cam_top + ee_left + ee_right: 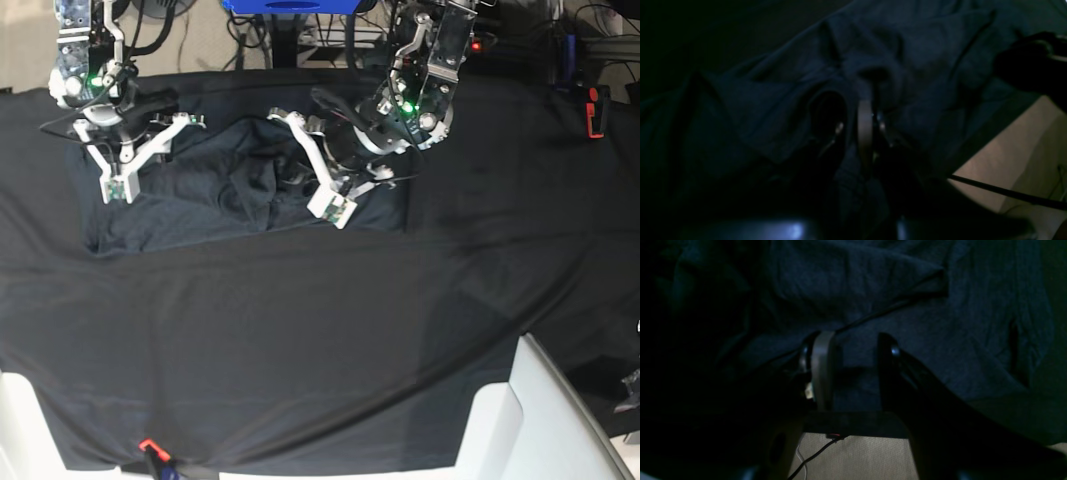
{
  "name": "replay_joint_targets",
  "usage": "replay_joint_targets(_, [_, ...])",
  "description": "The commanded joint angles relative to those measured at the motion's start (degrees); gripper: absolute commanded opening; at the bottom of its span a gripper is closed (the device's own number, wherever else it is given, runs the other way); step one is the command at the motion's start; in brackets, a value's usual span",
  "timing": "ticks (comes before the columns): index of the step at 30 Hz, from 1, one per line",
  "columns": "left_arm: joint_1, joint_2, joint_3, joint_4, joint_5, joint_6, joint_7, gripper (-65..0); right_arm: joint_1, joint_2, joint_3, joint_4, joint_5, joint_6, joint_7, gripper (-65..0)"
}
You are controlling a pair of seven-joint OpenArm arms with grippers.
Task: Fold the T-shirt properly
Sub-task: 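Move the left gripper over the folded shirt toward the right gripper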
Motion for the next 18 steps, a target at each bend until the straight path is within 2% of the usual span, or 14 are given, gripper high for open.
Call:
replay_joint_targets(1, [-0.33,0.31,0.04,0.87,-0.55,-0.19,-1.09,-65.0,0.09,0.2,0.11,0.87,0.18,0.04,0.95,-44.7])
replay_joint_targets(12, [-1.12,1.55,0.3,-2.04,-0.55,-0.28,-1.01,-65.0,0.09,0.2,0.11,0.78,0.18,0.04,0.78,-44.7])
replay_joint_targets(18, [-2.35,1.19,3.29,-2.12,-0.46,-0.28,-1.01,-65.0,0.09,0.2,0.11,-0.8,0.18,0.04,0.86,-44.7])
